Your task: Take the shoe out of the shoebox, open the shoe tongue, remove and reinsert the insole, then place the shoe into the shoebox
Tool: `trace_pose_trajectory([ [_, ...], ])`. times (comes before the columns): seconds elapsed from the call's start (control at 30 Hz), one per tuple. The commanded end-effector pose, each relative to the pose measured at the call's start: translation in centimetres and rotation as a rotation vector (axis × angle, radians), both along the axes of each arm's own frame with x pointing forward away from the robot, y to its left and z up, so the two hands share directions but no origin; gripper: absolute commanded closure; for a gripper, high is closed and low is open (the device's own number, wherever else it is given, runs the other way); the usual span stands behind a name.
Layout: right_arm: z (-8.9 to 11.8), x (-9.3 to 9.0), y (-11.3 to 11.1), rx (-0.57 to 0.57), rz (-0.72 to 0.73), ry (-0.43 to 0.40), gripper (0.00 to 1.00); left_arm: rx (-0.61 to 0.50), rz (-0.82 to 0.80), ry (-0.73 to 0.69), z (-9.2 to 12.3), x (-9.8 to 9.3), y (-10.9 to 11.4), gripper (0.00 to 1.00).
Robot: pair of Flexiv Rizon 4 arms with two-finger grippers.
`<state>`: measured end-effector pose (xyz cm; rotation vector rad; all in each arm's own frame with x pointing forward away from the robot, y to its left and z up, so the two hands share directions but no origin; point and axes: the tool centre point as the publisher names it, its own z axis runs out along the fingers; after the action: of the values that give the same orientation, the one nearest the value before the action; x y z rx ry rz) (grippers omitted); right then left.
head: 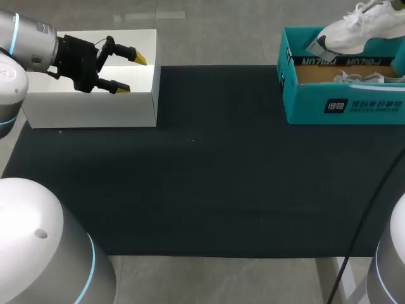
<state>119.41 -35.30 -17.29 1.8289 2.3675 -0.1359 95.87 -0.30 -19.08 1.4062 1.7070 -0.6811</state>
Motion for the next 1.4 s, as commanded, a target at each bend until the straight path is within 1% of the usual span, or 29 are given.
trace_pose_trajectory([
  [0.03, 0.0, 0.9, -0.4, 0.051, -0.067, 0.069, 1.0, 0.002, 0.0, 0.0, 0.0, 0.0, 0.0, 0.0],
  [0.2, 0.1, 0.2, -0.7, 0.082, -0.246, 0.077, 1.0, 0.002, 0.0, 0.0, 0.0, 0.0, 0.0, 0.0],
  [0.23, 0.2, 0.2, -0.7, 0.058, -0.26, 0.083, 1.0, 0.002, 0.0, 0.0, 0.0, 0.0, 0.0, 0.0],
  [0.7, 0.3, 0.1, -0.8, 0.061, -0.256, 0.079, 1.0, 0.002, 0.0, 0.0, 0.0, 0.0, 0.0, 0.0],
  [0.77, -0.6, 0.1, -0.8, 0.089, -0.277, 0.089, 1.0, 0.002, 0.0, 0.0, 0.0, 0.0, 0.0, 0.0],
  [0.8, -1.2, 0.1, -1.1, 0.081, -0.289, 0.095, 1.0, 0.002, 0.0, 0.0, 0.0, 0.0, 0.0, 0.0],
  [0.9, -2.0, -0.1, -0.9, 0.089, -0.329, 0.089, 1.0, 0.002, 0.0, 0.0, 0.0, 0.0, 0.0, 0.0],
  [0.93, -2.1, -0.2, -0.6, 0.082, -0.335, 0.096, 1.0, 0.002, 0.0, 0.0, 0.0, 0.0, 0.0, 0.0],
  [0.97, -2.6, -0.1, -0.9, 0.085, -0.339, 0.097, 1.0, 0.002, 0.0, 0.0, 0.0, 0.0, 0.0, 0.0],
  [1.03, -3.1, -0.3, -0.6, 0.056, -0.354, 0.119, 1.0, 0.002, 0.0, 0.0, 0.0, 0.0, 0.0, 0.0],
  [1.1, -3.2, -0.4, -0.3, 0.046, -0.381, 0.111, 1.0, 0.002, 0.0, 0.0, 0.0, 0.0, 0.0, 0.0],
  [1.13, -3.0, -0.6, -0.1, 0.055, -0.388, 0.097, 1.0, 0.002, 0.0, 0.0, 0.0, 0.0, 0.0, 0.0],
  [1.4, -3.0, -0.6, -0.1, 0.055, -0.388, 0.097, 1.0, 0.002, 0.0, 0.0, 0.0, 0.0, 0.0, 0.0],
])
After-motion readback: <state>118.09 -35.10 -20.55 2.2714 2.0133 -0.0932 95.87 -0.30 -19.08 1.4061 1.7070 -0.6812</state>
